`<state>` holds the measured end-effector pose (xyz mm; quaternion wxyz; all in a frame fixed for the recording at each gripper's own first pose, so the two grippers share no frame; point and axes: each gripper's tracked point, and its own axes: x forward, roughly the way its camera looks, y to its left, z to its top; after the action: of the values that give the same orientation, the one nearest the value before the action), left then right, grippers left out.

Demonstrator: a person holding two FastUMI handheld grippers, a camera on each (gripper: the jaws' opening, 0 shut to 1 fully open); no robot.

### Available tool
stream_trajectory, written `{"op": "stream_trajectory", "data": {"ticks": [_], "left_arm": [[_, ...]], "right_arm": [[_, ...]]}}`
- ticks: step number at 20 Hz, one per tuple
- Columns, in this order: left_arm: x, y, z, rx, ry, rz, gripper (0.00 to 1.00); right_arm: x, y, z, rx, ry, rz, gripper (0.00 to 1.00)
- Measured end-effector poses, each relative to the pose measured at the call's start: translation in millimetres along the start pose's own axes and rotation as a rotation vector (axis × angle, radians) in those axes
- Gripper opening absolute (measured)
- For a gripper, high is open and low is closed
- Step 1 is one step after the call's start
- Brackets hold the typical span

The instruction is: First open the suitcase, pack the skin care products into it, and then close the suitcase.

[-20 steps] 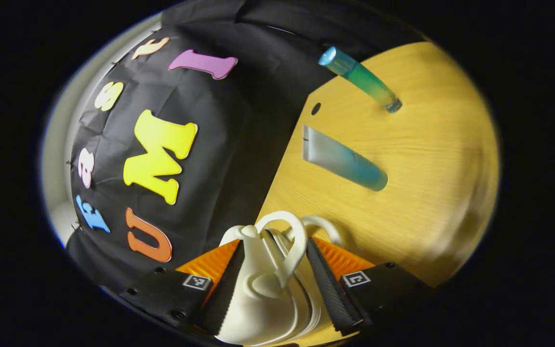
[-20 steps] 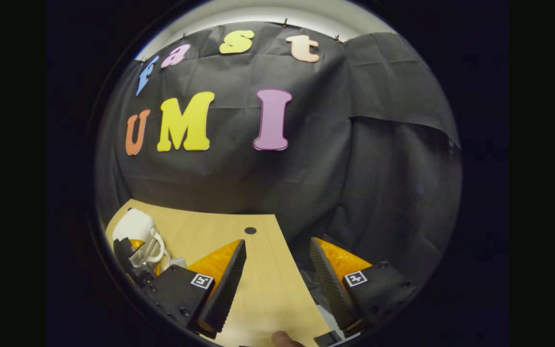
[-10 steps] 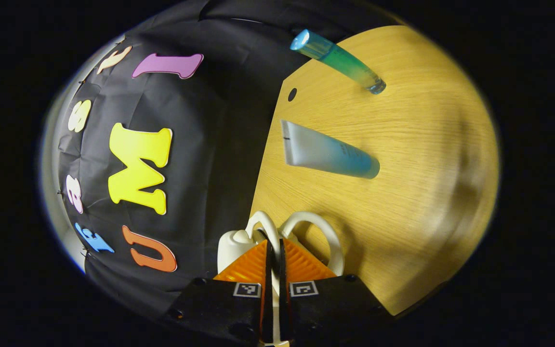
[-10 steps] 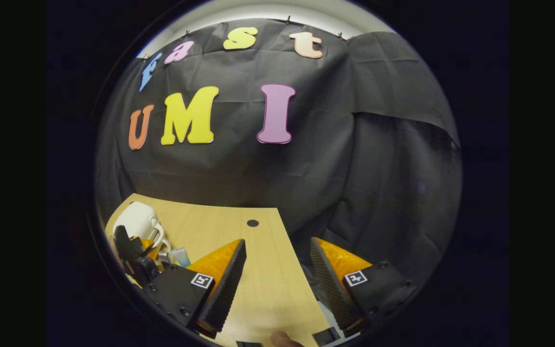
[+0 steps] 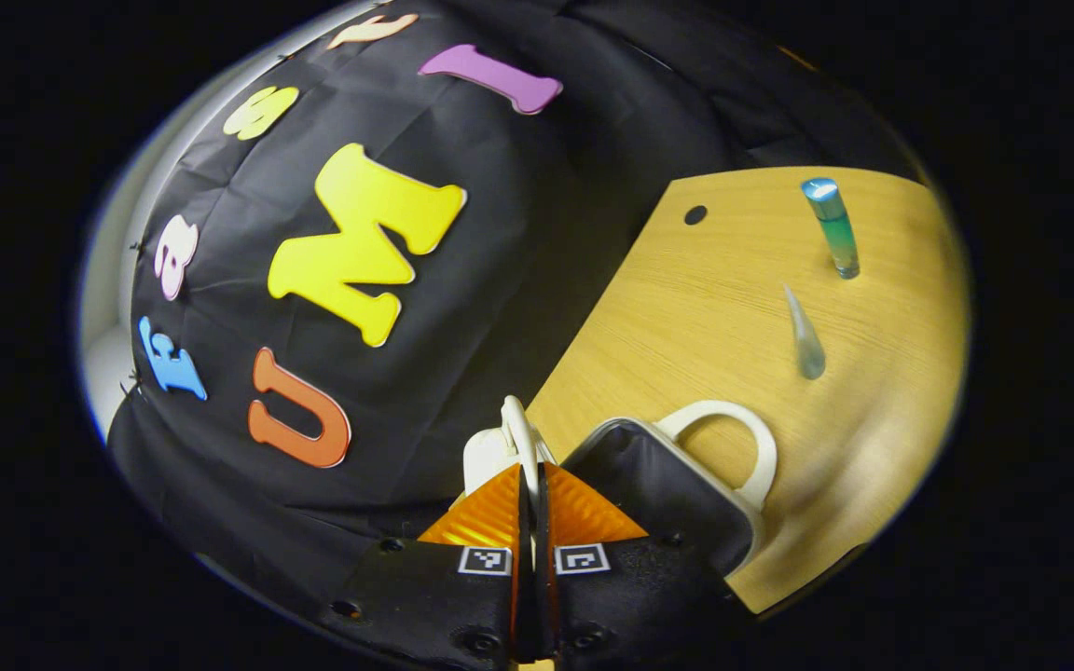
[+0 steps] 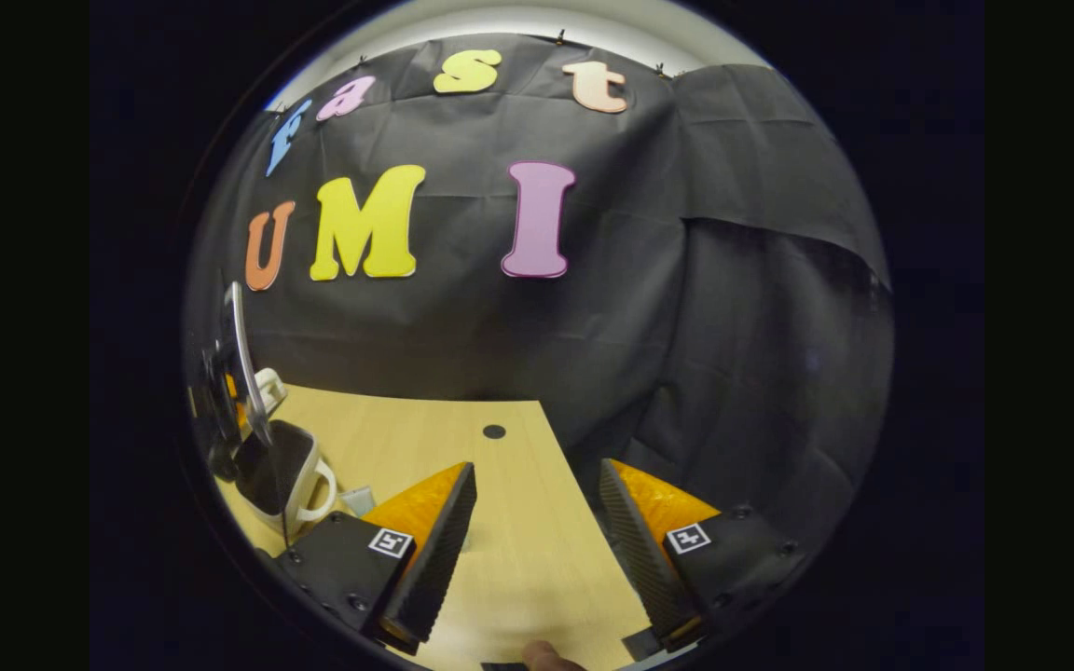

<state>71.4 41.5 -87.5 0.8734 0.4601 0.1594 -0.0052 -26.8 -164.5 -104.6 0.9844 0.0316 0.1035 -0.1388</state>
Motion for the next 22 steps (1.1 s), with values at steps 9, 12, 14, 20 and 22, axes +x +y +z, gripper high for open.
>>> {"op": "stream_trajectory", "data": {"ticks": [9,12,14,20,22], "left_arm": [[7,145,-127,-0.124,0.060,0.076,0.03],[19,164,-186,-0.120,0.104,0.074,0.03],[31,168,-218,-0.136,0.111,0.062,0.03],[63,161,-293,-0.153,0.192,-0.011,0.03],[71,154,-318,-0.171,0.222,-0.034,0.03]], "right_arm": [[-9,79,10,-0.013,-0.007,0.050,0.80],[-11,100,3,0.006,0.012,0.056,0.81],[-16,109,0,0.010,0.011,0.052,0.80],[-25,131,-9,-0.011,0.030,0.033,0.80],[-28,137,-10,-0.032,0.030,0.031,0.82]]}}
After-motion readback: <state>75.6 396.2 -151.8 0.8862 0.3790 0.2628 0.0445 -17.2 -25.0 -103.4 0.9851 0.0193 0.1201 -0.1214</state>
